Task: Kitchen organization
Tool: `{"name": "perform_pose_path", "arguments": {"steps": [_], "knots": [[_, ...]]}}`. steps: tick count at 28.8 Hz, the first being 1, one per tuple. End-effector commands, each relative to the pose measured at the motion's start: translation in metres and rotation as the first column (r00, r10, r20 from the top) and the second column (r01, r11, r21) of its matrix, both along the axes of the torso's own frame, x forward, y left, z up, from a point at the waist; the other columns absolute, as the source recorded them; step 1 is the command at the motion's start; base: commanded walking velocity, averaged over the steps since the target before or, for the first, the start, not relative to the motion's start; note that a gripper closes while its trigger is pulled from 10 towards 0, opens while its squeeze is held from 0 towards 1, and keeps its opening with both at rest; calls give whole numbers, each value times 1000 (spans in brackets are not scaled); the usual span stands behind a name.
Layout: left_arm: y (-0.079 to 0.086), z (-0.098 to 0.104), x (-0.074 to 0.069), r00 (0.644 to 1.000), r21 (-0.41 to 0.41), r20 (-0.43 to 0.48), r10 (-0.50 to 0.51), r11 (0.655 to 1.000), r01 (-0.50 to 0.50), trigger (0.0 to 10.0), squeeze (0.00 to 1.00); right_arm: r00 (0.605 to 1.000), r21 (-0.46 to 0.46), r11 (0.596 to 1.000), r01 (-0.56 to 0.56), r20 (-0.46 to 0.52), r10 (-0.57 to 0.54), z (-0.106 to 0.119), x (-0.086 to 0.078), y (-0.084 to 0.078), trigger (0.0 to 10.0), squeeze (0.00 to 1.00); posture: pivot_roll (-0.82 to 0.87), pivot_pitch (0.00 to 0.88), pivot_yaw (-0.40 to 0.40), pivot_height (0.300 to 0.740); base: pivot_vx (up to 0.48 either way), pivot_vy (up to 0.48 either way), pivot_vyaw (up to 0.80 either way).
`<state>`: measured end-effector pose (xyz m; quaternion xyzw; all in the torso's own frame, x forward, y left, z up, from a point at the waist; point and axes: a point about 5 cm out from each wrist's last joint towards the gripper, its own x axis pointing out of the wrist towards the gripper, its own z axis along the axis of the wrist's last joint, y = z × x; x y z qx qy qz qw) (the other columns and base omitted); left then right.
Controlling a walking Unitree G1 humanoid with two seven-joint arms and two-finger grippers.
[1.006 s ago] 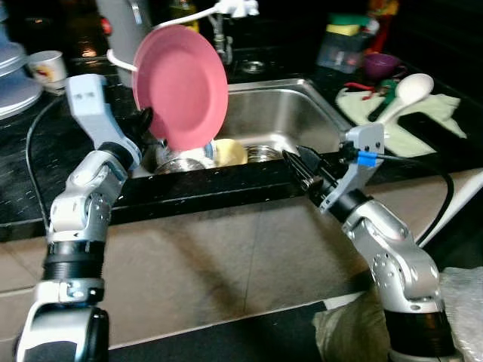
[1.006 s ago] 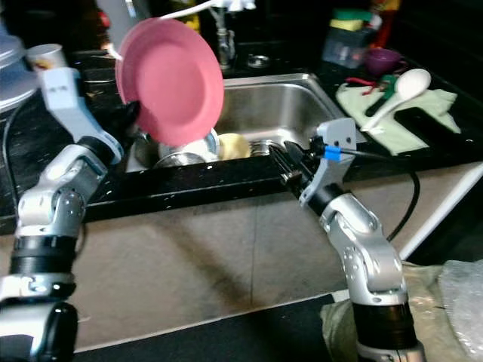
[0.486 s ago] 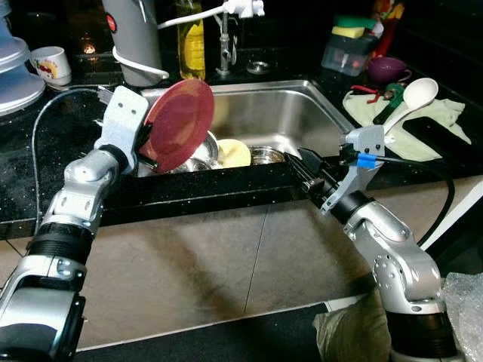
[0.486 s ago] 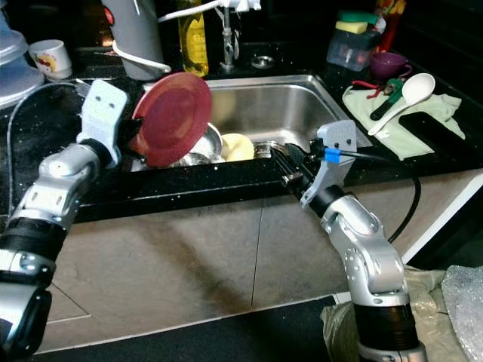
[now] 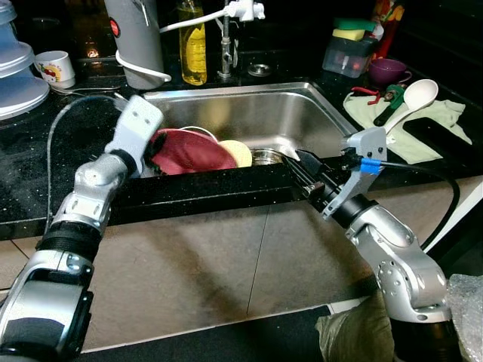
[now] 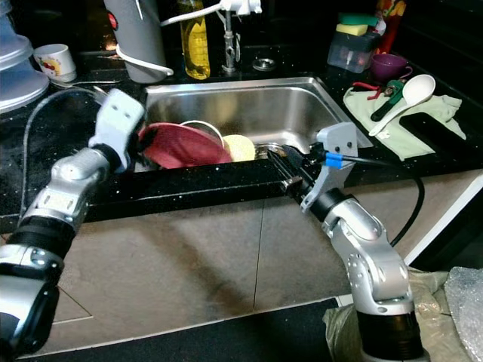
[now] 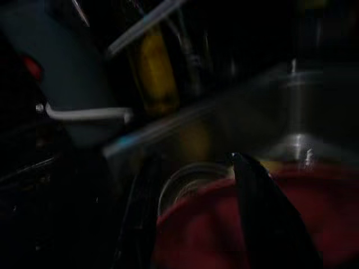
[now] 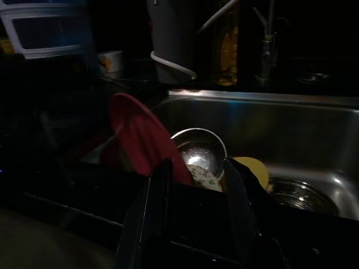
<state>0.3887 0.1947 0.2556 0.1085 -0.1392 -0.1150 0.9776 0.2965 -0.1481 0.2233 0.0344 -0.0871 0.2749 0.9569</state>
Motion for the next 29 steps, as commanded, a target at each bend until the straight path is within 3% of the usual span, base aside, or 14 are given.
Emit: {"name": "perform_pose_path", "arguments": {"steps": [1, 4, 12, 21, 29], "knots": [[-2, 10, -3, 1000, -104, 22, -10, 995, 13, 10000, 0, 1000, 25, 999, -24, -9, 25, -1, -2, 3, 10000, 0, -88, 0, -1, 740, 0, 0, 0], [-14, 21, -13, 996, -185, 73, -45, 981, 58, 10000, 0, 999, 59, 998, -36, -20, 37, -4, -2, 4, 10000, 0, -79, 0, -6, 740, 0, 0, 0], [-25, 20, -30, 993, -228, 94, -71, 969, 91, 10000, 0, 998, 85, 995, -49, -31, 52, -8, 0, 6, 10000, 0, -60, 0, -13, 740, 0, 0, 0], [-43, 1, -47, 992, -254, 8, -127, 959, 125, 10000, 0, 998, 100, 993, -58, -34, 62, -10, 0, 8, 10000, 0, -53, 0, -8, 740, 0, 0, 0], [-63, -14, -61, 980, -260, -45, -192, 950, 174, 10000, 0, 997, 106, 992, -68, -40, 72, -13, 0, 10, 10000, 0, -46, 0, -7, 740, -263, 0, 0]]}}
